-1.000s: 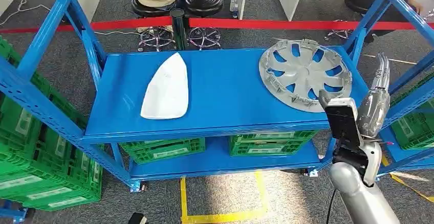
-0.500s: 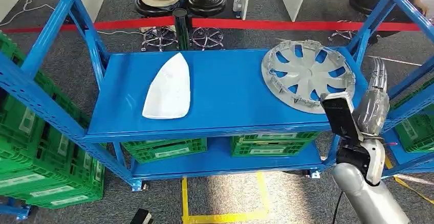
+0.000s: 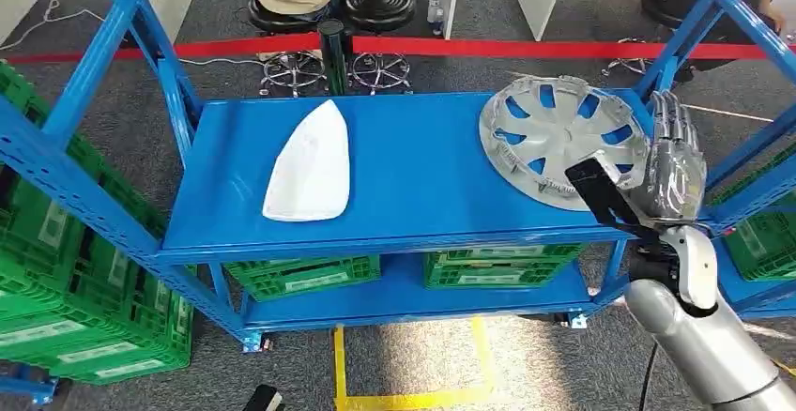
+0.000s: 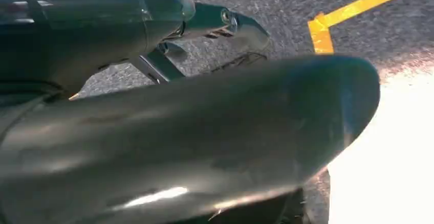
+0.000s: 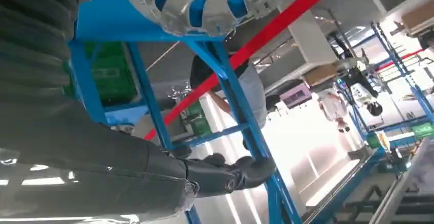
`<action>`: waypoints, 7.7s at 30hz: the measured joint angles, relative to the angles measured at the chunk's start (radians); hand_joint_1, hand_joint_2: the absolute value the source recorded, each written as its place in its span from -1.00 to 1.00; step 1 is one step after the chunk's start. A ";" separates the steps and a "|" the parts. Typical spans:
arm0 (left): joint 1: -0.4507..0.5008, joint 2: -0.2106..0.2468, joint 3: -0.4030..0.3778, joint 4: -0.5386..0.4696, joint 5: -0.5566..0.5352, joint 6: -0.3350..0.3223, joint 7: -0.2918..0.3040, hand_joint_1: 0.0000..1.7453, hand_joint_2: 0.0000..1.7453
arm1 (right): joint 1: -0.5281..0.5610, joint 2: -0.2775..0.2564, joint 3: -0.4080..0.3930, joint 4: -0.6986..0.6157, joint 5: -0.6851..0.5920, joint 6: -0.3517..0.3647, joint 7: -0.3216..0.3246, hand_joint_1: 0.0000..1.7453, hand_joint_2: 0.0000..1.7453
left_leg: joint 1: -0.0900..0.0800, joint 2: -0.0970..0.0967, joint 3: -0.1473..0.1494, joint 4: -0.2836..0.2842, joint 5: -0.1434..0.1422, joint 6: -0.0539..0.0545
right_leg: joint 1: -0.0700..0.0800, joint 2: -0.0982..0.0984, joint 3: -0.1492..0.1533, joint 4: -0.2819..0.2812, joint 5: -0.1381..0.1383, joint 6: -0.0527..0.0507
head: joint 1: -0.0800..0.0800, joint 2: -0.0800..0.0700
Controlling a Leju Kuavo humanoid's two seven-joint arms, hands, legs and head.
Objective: Take the parts from the cabinet and place them on the table.
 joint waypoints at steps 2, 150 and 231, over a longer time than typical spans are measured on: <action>0.000 -0.001 0.000 0.000 0.000 -0.003 0.000 -1.00 -1.00 | 0.001 -0.004 0.017 0.007 0.000 0.003 0.002 -1.00 1.00 | -0.001 0.002 0.005 0.000 -0.007 -0.001 | -0.002 0.000 -0.080 0.141 -0.045 0.007 | 0.002 0.000; 0.010 -0.011 -0.025 0.008 -0.017 0.006 -0.126 -1.00 -1.00 | 0.132 0.258 -0.267 -0.085 -1.737 0.450 -0.955 1.00 1.00 | 0.001 -0.014 -0.071 0.056 0.013 -0.030 | 0.010 -0.015 0.077 -0.130 0.052 -0.023 | -0.005 0.000; -0.038 -0.008 -0.006 0.008 0.003 -0.006 -0.273 -1.00 1.00 | 0.012 0.293 -0.268 -0.325 -1.473 0.500 -0.858 1.00 1.00 | -0.003 -0.002 -0.059 0.037 0.025 -0.003 | 0.000 -0.010 0.054 -0.066 -0.005 -0.004 | 0.000 0.000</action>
